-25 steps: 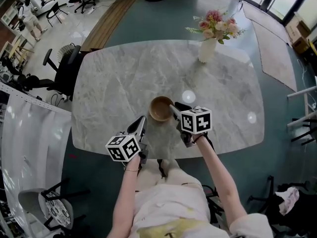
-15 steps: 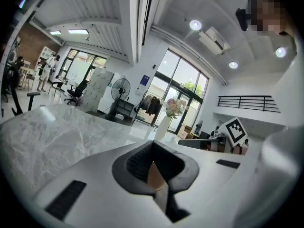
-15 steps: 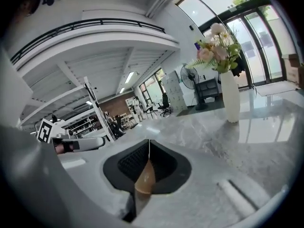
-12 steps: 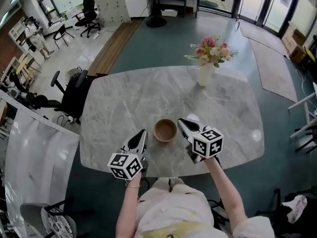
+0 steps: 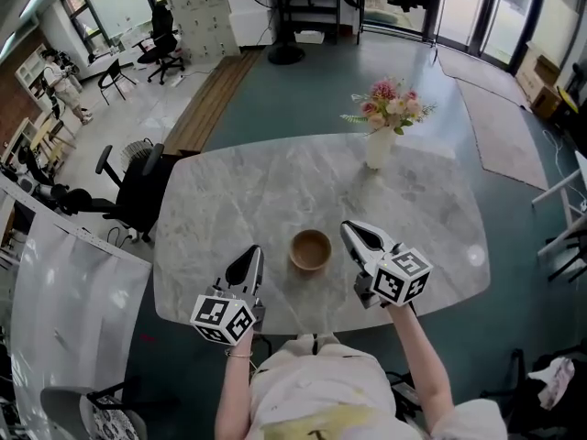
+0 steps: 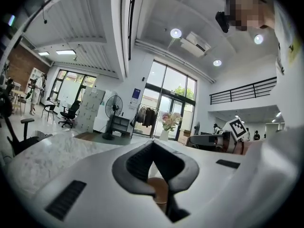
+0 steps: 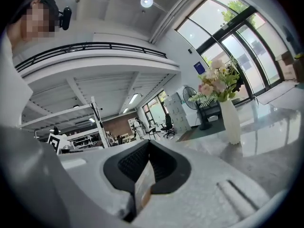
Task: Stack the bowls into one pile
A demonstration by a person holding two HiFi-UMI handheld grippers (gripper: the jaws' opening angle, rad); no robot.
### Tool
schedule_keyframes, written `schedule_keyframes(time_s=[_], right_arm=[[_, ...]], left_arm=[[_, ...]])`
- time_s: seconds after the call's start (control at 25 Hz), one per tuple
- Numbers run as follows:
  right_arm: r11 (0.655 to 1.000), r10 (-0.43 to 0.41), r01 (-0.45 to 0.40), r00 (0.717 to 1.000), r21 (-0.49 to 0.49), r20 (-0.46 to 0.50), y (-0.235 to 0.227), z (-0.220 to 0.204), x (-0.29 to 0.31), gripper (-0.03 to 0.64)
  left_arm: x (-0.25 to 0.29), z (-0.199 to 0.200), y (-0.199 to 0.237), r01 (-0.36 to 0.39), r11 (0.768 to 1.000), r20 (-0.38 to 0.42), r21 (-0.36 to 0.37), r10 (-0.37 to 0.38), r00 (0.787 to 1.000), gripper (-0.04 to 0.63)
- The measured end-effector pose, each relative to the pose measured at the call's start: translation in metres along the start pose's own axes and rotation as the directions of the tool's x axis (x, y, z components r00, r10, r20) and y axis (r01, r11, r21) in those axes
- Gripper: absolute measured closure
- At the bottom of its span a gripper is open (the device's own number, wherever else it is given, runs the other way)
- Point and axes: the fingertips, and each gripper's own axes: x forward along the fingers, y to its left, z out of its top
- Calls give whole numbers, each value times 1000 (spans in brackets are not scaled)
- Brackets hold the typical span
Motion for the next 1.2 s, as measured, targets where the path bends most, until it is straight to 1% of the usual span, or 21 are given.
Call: schedule_keyframes(time_s=[0.12,0.2,0.28,0.4,0.48,0.84,0.96,1.2], right_arm=[[1000,-15,16,999,-23,33,4,9,-8,609],[999,-26,28,998,-30,54,6,15,-14,611],[998,-45,48,996,-40,76,7,20,-18,611],[993,-87,95,990,-71,107,7,25,-24,611],[990,-108,118,987,-79,120,6,26,-28,611],[983,-153,165,979,-82,137,0,29,-37,611],[980,-168,180,976,-79,140,-4,28,-39,611],[977,-190,201,972,-68,138,-9,27,-44,611]], left_arm=[[-10,12,0,-7,999,38,32,6,999,595],[-17,20,1,-14,999,79,38,11,997,595],[-23,26,3,-26,999,98,46,21,995,595],[-27,28,7,-54,996,92,70,48,995,595],[-30,26,10,-74,995,91,73,67,994,595],[-33,23,15,-122,989,61,84,117,991,595],[-34,22,16,-140,985,53,98,135,989,595],[-38,21,20,-162,983,51,90,158,986,595]])
